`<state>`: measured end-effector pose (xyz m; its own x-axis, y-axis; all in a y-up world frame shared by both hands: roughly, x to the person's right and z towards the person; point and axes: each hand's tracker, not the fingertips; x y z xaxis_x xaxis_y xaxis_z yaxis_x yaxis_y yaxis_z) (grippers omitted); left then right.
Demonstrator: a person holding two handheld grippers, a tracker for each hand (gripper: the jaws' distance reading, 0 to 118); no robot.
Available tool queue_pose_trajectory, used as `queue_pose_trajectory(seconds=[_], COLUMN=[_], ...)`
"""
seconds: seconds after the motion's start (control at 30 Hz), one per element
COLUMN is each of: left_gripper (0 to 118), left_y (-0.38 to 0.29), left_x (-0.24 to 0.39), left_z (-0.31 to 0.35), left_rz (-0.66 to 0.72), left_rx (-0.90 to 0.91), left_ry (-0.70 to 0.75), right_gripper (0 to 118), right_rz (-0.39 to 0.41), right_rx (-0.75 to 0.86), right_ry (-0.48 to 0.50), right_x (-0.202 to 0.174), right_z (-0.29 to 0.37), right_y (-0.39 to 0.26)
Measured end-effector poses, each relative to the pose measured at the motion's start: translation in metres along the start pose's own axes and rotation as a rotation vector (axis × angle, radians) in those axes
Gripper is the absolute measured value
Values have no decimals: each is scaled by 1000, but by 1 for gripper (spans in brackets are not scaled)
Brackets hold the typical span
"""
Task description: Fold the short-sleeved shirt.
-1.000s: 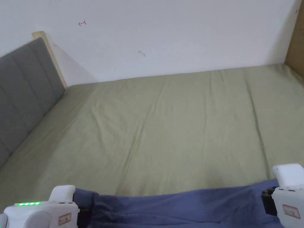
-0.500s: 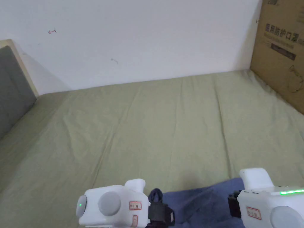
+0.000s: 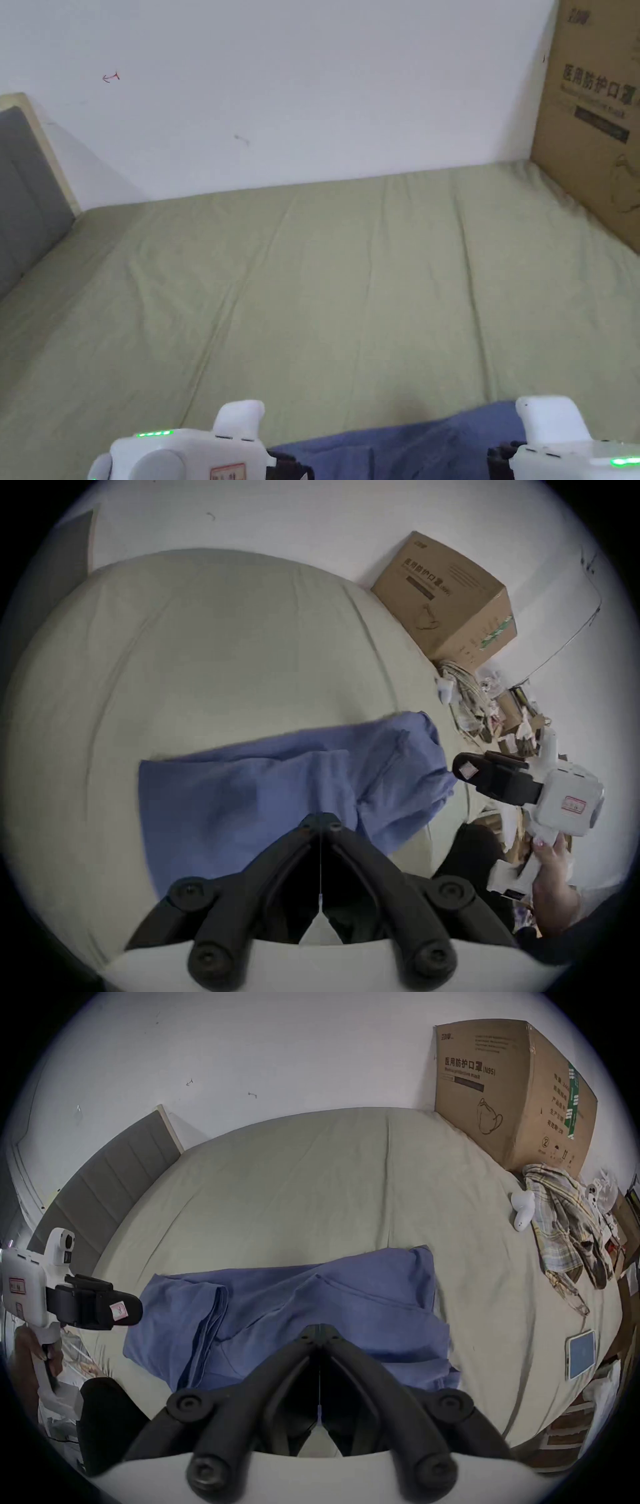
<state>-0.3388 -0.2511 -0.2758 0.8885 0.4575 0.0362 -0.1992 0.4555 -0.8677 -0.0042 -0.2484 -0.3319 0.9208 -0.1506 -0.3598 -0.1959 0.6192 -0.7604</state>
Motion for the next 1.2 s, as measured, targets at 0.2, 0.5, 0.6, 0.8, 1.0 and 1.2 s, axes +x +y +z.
queue_pose_trajectory(seconds=[0.2,0.5,0.6,0.8,1.0,1.2], left_gripper=[0,0,0,19,97,118], left_y=[-8,-19,-17,-19,-48,-60], left_x=[14,34,18,-82,-175,-208], left_z=[-59,-102,-65,26,47,2], left_rz=[21,-27,6,133,406,485], left_rx=[-123,-209,-144,33,103,98], left_ry=[-66,-137,-244,-300,-389,-478], right_gripper=[1,1,1,1,1,1], right_rz=[-2,10,14,26,30,31], right_rx=[-16,-20,-14,1,-19,-44], right_ry=[-7,-15,-12,-7,-16,-26], right_x=[4,5,5,3,3,0], right_z=[-4,-2,1,8,3,-3], right_y=[-1,2,4,9,10,9])
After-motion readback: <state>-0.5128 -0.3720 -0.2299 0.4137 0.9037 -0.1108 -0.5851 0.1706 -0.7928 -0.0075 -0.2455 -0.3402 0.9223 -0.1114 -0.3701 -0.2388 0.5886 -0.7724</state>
